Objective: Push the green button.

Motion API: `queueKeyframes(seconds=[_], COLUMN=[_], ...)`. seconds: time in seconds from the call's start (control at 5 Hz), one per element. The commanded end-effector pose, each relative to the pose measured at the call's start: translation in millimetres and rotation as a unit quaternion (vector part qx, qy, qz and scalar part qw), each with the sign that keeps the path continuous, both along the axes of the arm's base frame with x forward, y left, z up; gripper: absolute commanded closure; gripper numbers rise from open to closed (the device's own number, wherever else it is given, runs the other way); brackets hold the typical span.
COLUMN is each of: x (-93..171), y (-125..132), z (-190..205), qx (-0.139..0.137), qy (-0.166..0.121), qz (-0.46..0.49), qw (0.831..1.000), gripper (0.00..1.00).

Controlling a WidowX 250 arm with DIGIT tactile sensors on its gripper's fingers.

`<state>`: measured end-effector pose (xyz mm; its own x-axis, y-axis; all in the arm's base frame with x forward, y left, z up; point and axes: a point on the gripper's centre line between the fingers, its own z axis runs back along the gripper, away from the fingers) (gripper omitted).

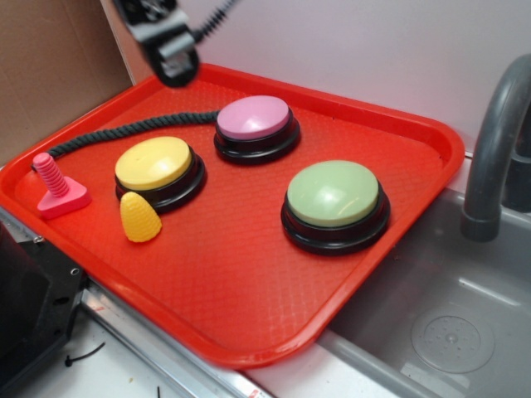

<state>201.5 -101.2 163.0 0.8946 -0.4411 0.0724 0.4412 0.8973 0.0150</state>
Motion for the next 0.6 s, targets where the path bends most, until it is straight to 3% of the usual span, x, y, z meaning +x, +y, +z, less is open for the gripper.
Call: queueKeyframes(seconds=[0.0,0.2,0.4], x=[1,1,31], y=[-8,-8,-31], z=[13,13,-14], qx=[-0.013,-0.013,-0.006], qy=[-0.026,-0.026,-0.066], qz=[-0.016,-0.016,-0.09], qw=[0.999,0.999,0.994], gripper=[0.0,0.0,0.0])
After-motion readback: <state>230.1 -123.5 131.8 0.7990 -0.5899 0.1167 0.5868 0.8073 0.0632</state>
